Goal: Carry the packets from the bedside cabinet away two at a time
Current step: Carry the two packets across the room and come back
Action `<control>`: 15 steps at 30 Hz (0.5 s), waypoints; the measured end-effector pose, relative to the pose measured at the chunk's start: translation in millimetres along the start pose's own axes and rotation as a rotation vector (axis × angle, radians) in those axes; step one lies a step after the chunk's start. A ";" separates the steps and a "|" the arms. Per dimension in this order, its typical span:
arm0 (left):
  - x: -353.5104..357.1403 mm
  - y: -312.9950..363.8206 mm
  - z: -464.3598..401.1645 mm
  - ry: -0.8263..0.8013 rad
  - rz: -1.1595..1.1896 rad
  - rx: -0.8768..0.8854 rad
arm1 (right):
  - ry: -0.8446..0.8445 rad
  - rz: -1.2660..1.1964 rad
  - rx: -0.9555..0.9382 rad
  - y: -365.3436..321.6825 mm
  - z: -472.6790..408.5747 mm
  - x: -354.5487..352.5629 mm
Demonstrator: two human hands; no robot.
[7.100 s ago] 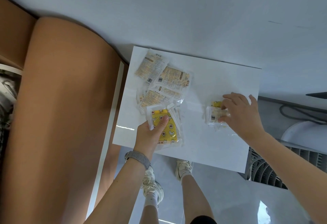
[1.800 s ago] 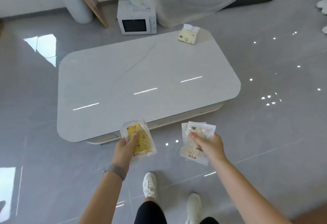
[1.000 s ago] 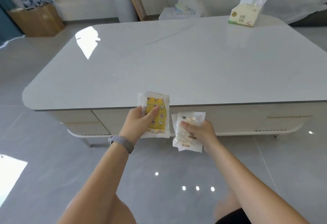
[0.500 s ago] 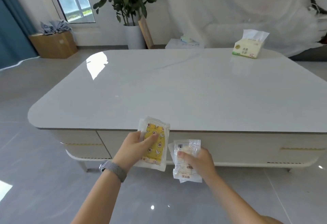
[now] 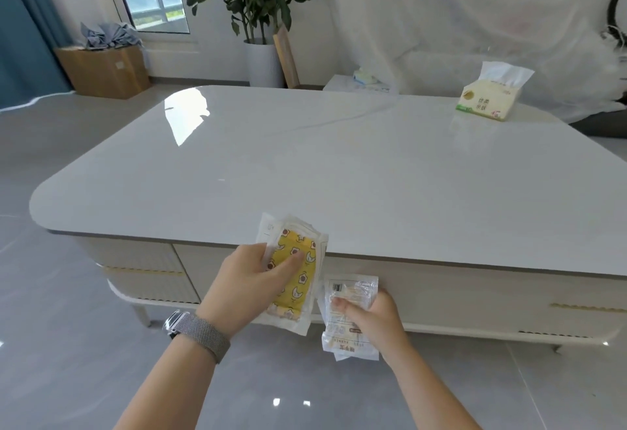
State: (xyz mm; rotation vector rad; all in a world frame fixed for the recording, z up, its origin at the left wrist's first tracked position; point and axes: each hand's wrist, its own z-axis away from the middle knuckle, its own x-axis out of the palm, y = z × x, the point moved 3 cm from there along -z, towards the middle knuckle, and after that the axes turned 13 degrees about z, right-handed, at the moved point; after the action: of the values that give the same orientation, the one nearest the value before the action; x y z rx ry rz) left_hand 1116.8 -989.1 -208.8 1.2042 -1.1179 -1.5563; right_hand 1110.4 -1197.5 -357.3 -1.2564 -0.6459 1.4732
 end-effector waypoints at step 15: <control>-6.9 -11.9 -2.0 -0.175 -0.208 -0.076 | 0.002 -0.019 0.002 10.2 9.3 2.5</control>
State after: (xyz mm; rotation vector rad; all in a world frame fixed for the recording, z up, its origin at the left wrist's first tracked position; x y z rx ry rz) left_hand 1118.8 -979.9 -219.1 1.1809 -1.0595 -1.8754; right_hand 1098.3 -1196.3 -364.4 -1.2467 -0.6533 1.4570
